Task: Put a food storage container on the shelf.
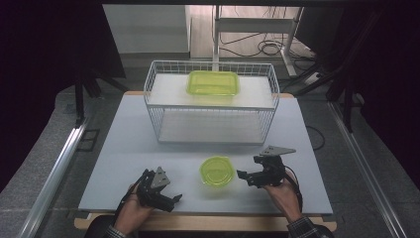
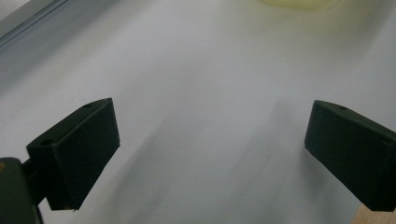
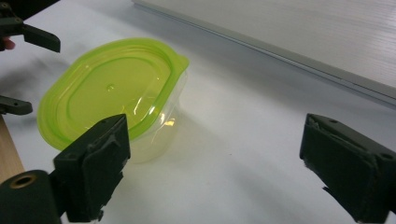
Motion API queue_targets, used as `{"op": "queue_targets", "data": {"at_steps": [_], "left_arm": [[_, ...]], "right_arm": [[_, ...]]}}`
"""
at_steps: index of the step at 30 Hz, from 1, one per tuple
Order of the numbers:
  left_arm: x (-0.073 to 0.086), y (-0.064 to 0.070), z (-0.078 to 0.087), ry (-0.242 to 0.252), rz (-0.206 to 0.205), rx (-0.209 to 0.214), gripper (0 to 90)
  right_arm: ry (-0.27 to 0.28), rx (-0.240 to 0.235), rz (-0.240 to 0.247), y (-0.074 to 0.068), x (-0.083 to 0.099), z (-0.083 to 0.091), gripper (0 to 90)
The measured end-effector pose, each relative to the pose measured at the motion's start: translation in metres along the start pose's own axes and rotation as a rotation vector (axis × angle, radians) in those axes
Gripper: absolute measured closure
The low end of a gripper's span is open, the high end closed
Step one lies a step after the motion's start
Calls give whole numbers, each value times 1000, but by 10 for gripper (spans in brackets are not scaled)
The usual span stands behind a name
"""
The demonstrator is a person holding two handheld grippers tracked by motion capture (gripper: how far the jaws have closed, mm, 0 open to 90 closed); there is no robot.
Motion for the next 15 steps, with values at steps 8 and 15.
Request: {"op": "queue_targets", "data": {"at_steps": [8, 15], "left_arm": [[0, 1, 0, -2, -5, 3, 31], [1, 3, -1, -10, -20, 5, 31]], "right_arm": [[2, 25, -1, -1, -2, -2, 24], [-3, 27, -4, -3, -4, -6, 21]]}}
Point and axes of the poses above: each handheld gripper's, and its own axes: z roughly backward along the jaws, x roughly out of its underside, y roughly to its right, the point moved 6 cm from there along -z, roughly forward along the jaws, and after that the axes turned 10 degrees about -x, right-handed, at the moved point
